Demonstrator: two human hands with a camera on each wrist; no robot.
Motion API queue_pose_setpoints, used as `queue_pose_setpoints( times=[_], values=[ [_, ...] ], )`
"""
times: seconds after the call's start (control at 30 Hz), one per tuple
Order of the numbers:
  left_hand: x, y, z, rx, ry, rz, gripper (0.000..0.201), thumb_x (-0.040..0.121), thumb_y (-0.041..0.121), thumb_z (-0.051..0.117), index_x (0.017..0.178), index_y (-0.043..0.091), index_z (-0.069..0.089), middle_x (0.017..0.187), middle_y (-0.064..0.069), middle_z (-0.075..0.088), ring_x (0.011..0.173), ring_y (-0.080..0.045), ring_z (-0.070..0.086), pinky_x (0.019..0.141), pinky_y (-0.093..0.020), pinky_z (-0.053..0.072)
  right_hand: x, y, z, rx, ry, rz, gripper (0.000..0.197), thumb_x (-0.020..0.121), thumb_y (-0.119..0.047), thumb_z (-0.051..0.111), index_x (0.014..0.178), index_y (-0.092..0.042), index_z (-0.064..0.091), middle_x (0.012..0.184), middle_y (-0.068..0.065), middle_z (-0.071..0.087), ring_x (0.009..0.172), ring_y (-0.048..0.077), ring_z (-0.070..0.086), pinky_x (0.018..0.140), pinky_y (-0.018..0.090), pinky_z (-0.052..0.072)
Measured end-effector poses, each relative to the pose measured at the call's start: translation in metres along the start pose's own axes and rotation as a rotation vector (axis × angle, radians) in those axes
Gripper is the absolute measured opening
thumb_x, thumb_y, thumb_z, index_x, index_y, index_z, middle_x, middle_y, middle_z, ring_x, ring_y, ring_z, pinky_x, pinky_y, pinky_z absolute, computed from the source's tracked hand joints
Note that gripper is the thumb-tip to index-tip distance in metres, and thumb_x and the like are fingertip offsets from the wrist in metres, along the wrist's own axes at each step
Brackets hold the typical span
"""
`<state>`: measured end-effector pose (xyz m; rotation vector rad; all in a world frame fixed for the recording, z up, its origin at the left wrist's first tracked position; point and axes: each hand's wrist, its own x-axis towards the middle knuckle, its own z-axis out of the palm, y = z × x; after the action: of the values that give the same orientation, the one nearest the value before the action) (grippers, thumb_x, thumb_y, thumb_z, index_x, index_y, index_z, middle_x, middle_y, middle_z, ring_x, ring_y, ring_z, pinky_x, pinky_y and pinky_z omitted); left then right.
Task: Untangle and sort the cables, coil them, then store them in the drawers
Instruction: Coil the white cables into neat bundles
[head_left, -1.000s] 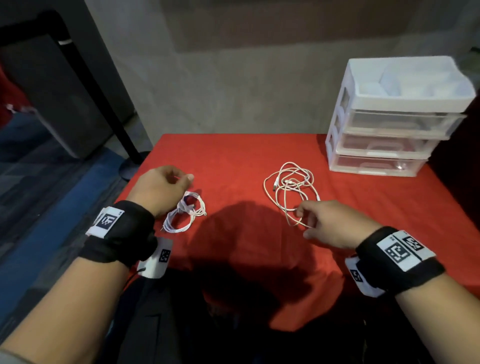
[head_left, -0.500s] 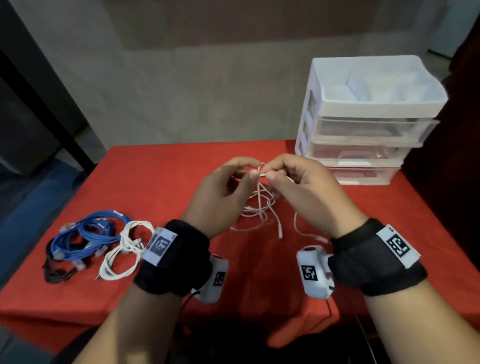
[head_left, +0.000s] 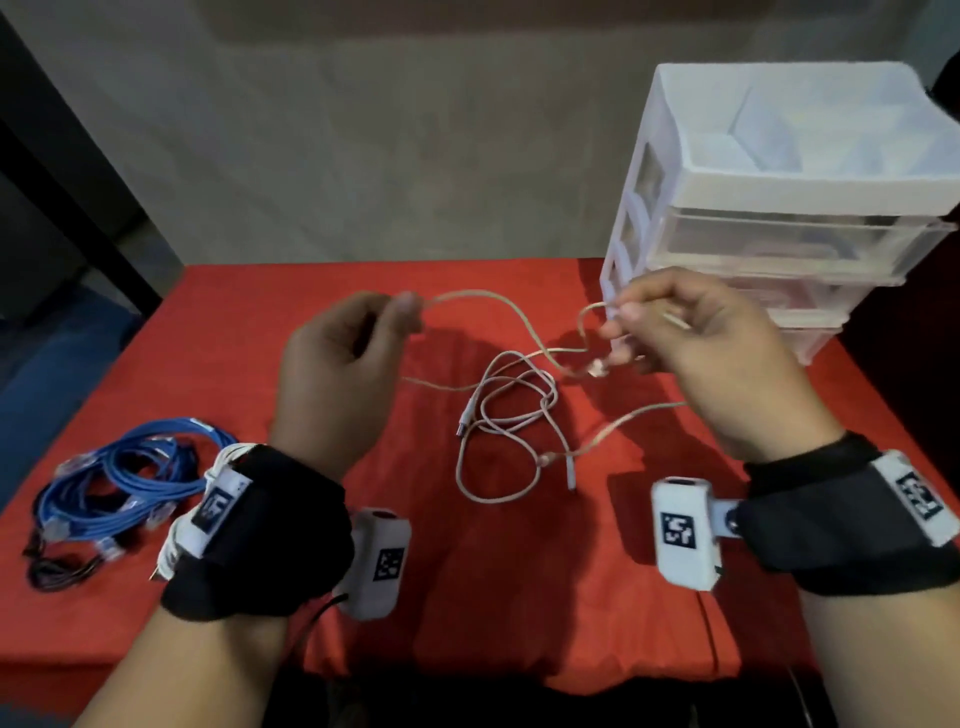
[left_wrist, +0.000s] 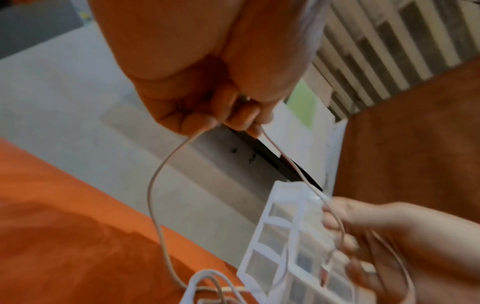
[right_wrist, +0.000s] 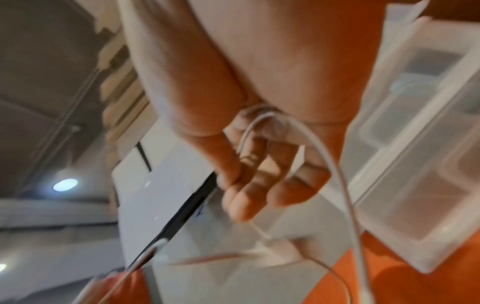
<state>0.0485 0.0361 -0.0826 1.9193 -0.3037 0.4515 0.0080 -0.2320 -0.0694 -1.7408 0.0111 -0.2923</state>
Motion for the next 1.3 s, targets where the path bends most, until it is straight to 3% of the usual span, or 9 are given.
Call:
queue_pose_setpoints(
  times=[0.1, 0.27, 0.4, 0.57, 0.7, 0.87, 1.0, 1.13, 1.3],
  values=[
    [0.005, -0.002, -0.012, -0.107, 0.159, -0.080, 0.034, 0.104, 0.032, 0.054, 0.085, 0.007, 0.068, 0.058, 0.002, 0.050, 0.052, -0.002, 0.042, 0.051, -0.017, 0.035, 0.003, 0.010, -0.017, -0.061, 0.129, 0.046, 0.015, 0.100, -0.008, 0.061, 0.091, -0.018, 0.066, 0.084, 0.004, 0.074, 0.066, 0.010, 0.066, 0.061, 0.016, 0.049],
    [0.001, 0.005, -0.003, -0.198, 0.131, -0.096, 0.034, 0.103, 0.033, 0.055, 0.089, 0.005, 0.067, 0.059, -0.003, 0.051, 0.057, -0.008, 0.045, 0.056, -0.021, 0.037, -0.001, 0.018, -0.014, -0.546, 0.196, -0.061, 0.011, 0.092, -0.032, 0.071, 0.101, -0.027, 0.070, 0.113, -0.005, 0.065, 0.114, 0.015, 0.058, 0.102, 0.029, 0.042],
    [-0.004, 0.013, 0.005, -0.243, 0.068, -0.092, 0.031, 0.102, 0.033, 0.055, 0.088, 0.009, 0.067, 0.059, -0.002, 0.050, 0.057, -0.008, 0.045, 0.055, -0.020, 0.037, -0.009, 0.004, 0.007, -0.620, 0.243, -0.316, 0.013, 0.091, -0.034, 0.069, 0.103, -0.031, 0.069, 0.106, -0.009, 0.064, 0.111, 0.020, 0.055, 0.097, 0.019, 0.035],
    [-0.012, 0.029, 0.010, -0.262, -0.080, -0.026, 0.030, 0.099, 0.034, 0.055, 0.083, 0.011, 0.067, 0.056, 0.001, 0.051, 0.055, -0.006, 0.047, 0.058, -0.015, 0.039, -0.014, 0.007, 0.034, -0.284, -0.043, -0.140, 0.035, 0.091, -0.022, 0.076, 0.123, -0.027, 0.064, 0.078, 0.006, 0.062, 0.068, 0.009, 0.055, 0.072, 0.025, 0.047],
    [-0.015, 0.036, 0.013, -0.273, -0.149, -0.012, 0.029, 0.098, 0.034, 0.055, 0.084, 0.012, 0.067, 0.057, 0.000, 0.053, 0.055, -0.004, 0.047, 0.057, -0.014, 0.038, -0.018, 0.008, 0.037, -0.266, -0.064, -0.145, 0.009, 0.099, -0.024, 0.065, 0.094, -0.019, 0.070, 0.074, 0.002, 0.069, 0.069, 0.019, 0.066, 0.073, 0.046, 0.056],
    [-0.012, 0.026, 0.018, -0.325, -0.195, -0.038, 0.018, 0.104, 0.023, 0.052, 0.103, 0.011, 0.065, 0.073, -0.003, 0.061, 0.069, -0.011, 0.053, 0.068, -0.023, 0.044, -0.026, -0.011, 0.036, 0.259, -0.171, 0.088, 0.020, 0.103, -0.007, 0.052, 0.089, -0.001, 0.065, 0.070, 0.010, 0.068, 0.063, 0.016, 0.063, 0.063, 0.024, 0.051],
    [-0.011, 0.020, 0.019, -0.390, -0.251, -0.158, 0.014, 0.104, 0.013, 0.051, 0.109, 0.017, 0.063, 0.079, 0.004, 0.066, 0.075, -0.012, 0.053, 0.068, -0.023, 0.043, -0.029, -0.026, 0.036, 0.669, -0.236, 0.249, 0.014, 0.091, -0.015, 0.055, 0.084, -0.005, 0.062, 0.062, 0.009, 0.059, 0.057, 0.018, 0.054, 0.061, 0.028, 0.045],
    [-0.012, 0.023, 0.020, -0.611, -0.334, -0.352, 0.018, 0.100, 0.011, 0.052, 0.113, 0.018, 0.061, 0.082, 0.001, 0.066, 0.074, -0.012, 0.056, 0.064, -0.023, 0.047, -0.030, -0.033, 0.032, 0.925, -0.293, 0.290, 0.016, 0.096, -0.018, 0.048, 0.091, -0.008, 0.059, 0.065, 0.006, 0.064, 0.057, 0.018, 0.058, 0.064, 0.031, 0.051],
    [-0.016, 0.021, 0.023, -0.750, -0.465, -0.467, 0.017, 0.093, 0.016, 0.063, 0.110, 0.017, 0.058, 0.086, -0.004, 0.065, 0.082, -0.014, 0.061, 0.068, -0.032, 0.055, -0.030, -0.030, 0.039, 0.899, -0.310, 0.228, 0.016, 0.100, -0.021, 0.044, 0.097, -0.012, 0.056, 0.088, 0.011, 0.076, 0.075, 0.018, 0.072, 0.073, 0.029, 0.058]
  ],
)
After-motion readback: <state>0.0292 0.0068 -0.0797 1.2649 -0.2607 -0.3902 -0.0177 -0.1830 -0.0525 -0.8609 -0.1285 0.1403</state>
